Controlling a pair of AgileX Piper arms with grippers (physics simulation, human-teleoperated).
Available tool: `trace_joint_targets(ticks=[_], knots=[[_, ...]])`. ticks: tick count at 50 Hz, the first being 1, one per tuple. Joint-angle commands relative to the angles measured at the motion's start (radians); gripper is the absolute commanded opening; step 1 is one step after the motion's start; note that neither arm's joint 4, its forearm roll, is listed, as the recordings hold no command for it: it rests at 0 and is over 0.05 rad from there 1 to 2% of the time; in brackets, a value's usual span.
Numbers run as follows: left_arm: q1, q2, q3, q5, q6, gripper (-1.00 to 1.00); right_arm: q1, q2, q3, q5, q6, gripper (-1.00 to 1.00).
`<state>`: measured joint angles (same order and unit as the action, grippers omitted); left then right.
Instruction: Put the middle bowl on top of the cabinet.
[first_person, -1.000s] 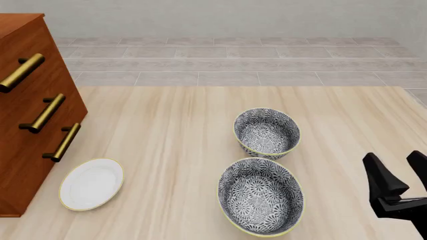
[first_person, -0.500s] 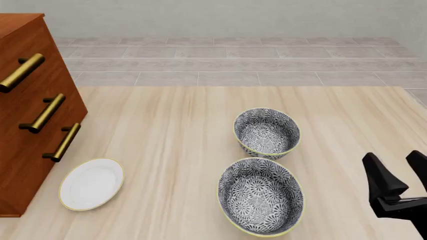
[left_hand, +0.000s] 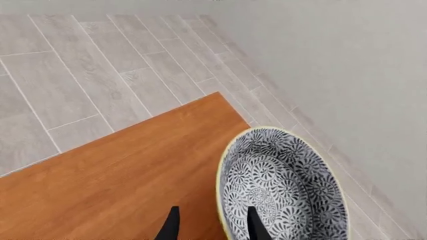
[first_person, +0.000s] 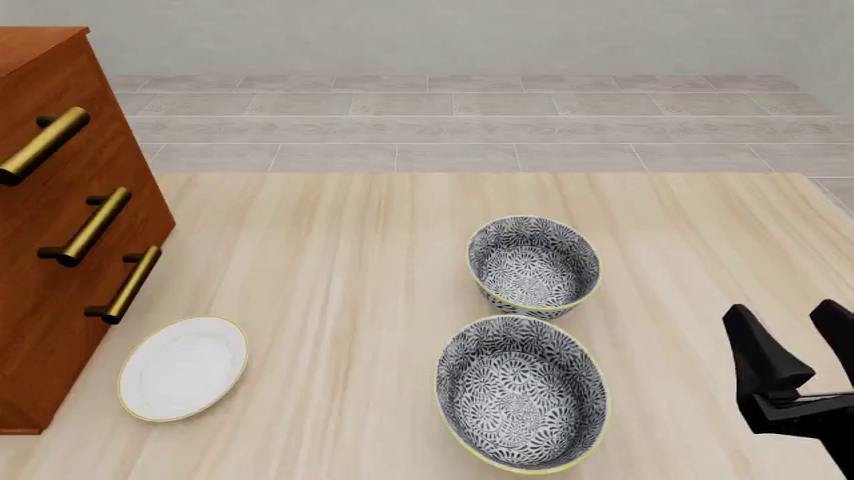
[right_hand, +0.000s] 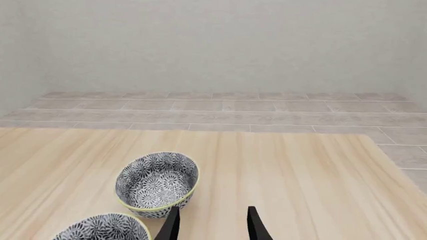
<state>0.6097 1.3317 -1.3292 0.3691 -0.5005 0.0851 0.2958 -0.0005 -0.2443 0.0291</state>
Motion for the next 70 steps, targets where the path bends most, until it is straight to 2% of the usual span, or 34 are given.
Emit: trace_joint_targets(ticks=[1, 37, 46, 57, 70], knots=[[-0.006, -0.014, 0.004, 0.003, -0.007, 1.0, 0.0, -0.002, 0.0, 0.001, 0.001, 1.0], [-0.056, -0.153, 0.052, 0.009, -0.041, 1.0, 0.002, -0.006, 0.0, 0.0, -0.006, 1.0], [-0.089, -0.223, 0.098, 0.001, -0.049, 1.0, 0.0, -0.005, 0.0, 0.001, -0.005, 1.0], [-0.124, -0.325, 0.113, 0.032, -0.07, 1.0, 0.0, -0.014, 0.0, 0.012, -0.003, 1.0], [-0.124, -0.325, 0.113, 0.032, -0.07, 1.0, -0.004, -0.052, 0.0, 0.046, 0.002, 1.0]])
